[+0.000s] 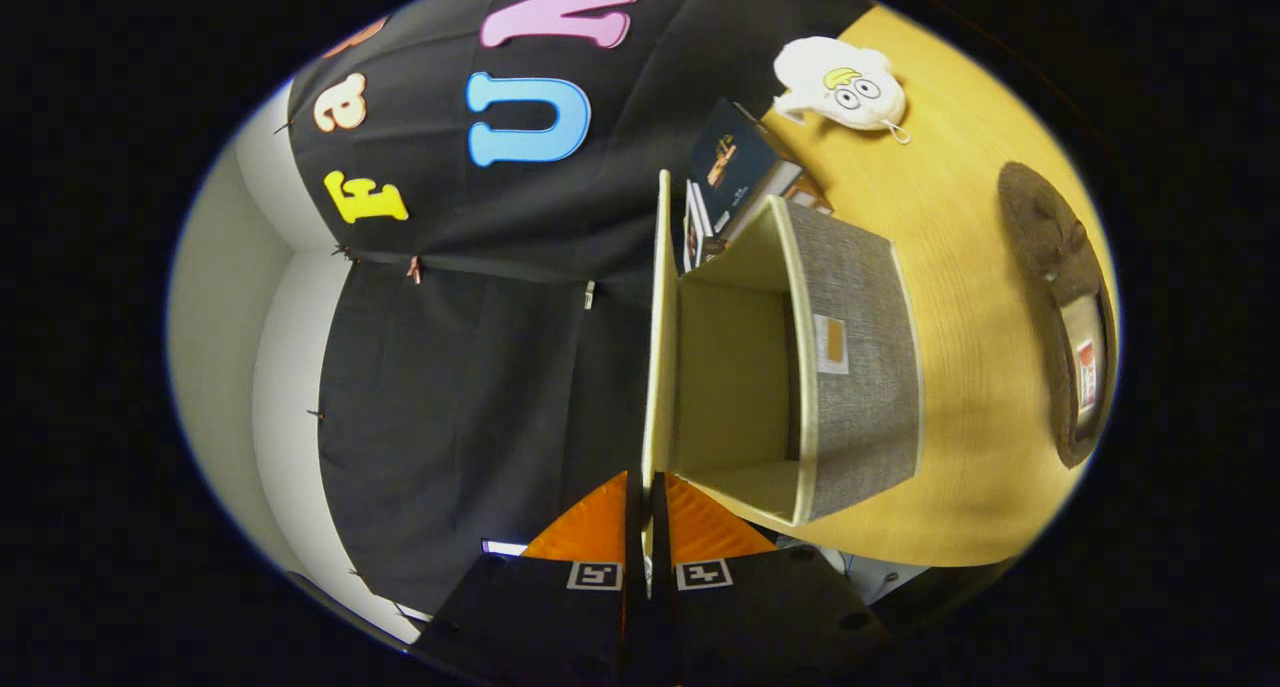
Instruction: Open the storage box then place both shoes into the box .Put the left shoe in first, then the right shoe, with the right side of both shoes facing outward in a uniform manner.
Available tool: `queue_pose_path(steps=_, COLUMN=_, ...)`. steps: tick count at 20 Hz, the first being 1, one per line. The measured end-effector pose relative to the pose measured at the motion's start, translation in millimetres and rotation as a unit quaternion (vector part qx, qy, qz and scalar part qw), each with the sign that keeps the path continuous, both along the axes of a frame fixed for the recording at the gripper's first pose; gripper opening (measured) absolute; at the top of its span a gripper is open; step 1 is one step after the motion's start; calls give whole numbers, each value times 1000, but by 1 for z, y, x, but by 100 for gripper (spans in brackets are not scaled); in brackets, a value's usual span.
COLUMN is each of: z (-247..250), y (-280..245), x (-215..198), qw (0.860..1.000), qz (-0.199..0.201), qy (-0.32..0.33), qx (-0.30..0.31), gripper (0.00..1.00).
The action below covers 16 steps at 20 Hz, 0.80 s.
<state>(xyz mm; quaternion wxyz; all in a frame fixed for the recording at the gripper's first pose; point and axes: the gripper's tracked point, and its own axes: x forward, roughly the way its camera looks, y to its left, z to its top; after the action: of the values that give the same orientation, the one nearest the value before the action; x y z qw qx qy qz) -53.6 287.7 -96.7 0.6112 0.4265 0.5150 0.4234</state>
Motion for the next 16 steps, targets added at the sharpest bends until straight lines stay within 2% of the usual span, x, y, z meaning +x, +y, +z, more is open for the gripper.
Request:
queue_pose_path(steps=2, z=10, y=13, x=-3, qw=999, qz=14, qy=-28, qx=-7, gripper=5)
queue_pose_path(steps=7, z=47, y=57, x=-6, qw=998, qz=38, qy=-49, qx=4, gripper=5)
queue_pose_path(steps=16, z=63, y=145, x=-23, qw=992, qz=90, qy=-92, qx=-15, gripper=5)
